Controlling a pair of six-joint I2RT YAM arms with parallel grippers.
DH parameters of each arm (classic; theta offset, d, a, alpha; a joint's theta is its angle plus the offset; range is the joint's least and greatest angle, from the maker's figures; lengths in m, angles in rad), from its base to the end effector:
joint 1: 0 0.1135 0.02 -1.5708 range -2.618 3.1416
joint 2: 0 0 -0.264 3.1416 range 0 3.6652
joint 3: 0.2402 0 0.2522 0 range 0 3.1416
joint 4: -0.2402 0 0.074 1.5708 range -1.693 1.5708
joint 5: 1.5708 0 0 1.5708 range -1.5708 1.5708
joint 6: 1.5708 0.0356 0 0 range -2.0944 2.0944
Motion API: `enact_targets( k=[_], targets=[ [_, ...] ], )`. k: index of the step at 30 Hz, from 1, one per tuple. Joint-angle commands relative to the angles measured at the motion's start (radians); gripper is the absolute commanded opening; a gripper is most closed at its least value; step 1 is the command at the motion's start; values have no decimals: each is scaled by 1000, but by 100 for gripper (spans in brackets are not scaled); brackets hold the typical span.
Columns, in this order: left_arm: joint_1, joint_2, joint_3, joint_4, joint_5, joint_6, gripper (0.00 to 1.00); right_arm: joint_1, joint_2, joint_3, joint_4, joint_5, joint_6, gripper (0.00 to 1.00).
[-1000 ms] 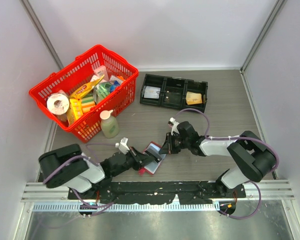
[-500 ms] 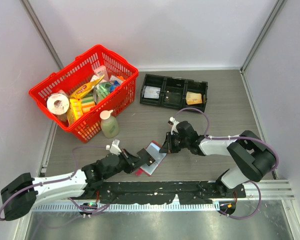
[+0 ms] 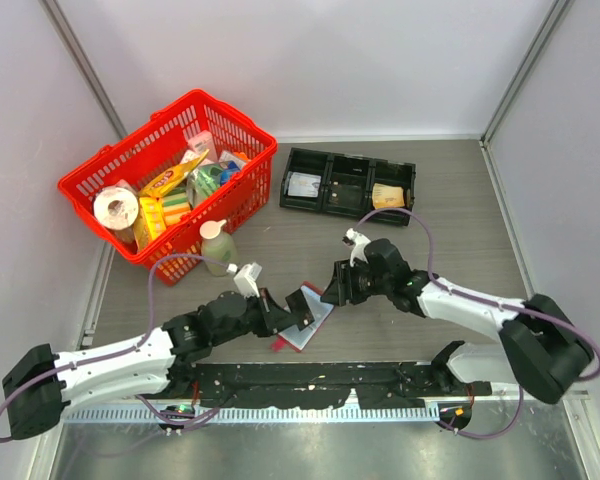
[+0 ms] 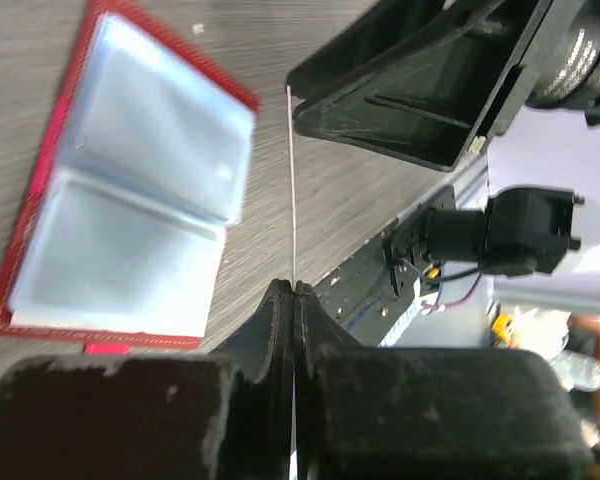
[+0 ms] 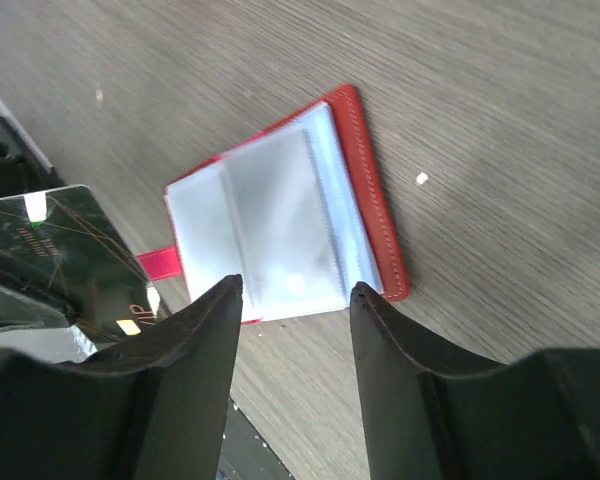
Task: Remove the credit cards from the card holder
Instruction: Remove the credit card from the card holder.
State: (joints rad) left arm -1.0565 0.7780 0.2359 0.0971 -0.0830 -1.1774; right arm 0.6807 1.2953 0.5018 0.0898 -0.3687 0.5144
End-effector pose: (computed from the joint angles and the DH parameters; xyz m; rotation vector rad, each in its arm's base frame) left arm 0.0870 -0.1479 0.1767 -0.1976 2.2748 -1.2530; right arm 0.1819 0.1638 0.1656 -0.4111 2.4058 1.0082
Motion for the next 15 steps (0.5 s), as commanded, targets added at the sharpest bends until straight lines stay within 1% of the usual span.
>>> enact_targets(
  k=[1,2,5,8,9,12,13,15],
  targets=[
    [0,36,106,-31,107,353,0,3,-151,81,-131,-48,-141,55],
    [0,41,124,-40,127,404,0,3,-168,99,-137,-62,-174,60],
    [0,59,190,-94,189,533,0,3,-250,144,-209,-137,-264,65],
    [0,72,272,-204,276,665,0,3,-295,220,-300,-203,-356,66],
    [-3,76,305,-236,304,702,0,3,-312,239,-355,-231,-407,66],
    [0,83,376,-336,336,806,0,3,-333,317,-500,-280,-508,67],
    [-3,89,400,-367,344,832,0,3,-337,345,-524,-308,-572,67],
    [0,99,442,-411,368,890,0,2,-341,363,-576,-352,-634,67]
  ],
)
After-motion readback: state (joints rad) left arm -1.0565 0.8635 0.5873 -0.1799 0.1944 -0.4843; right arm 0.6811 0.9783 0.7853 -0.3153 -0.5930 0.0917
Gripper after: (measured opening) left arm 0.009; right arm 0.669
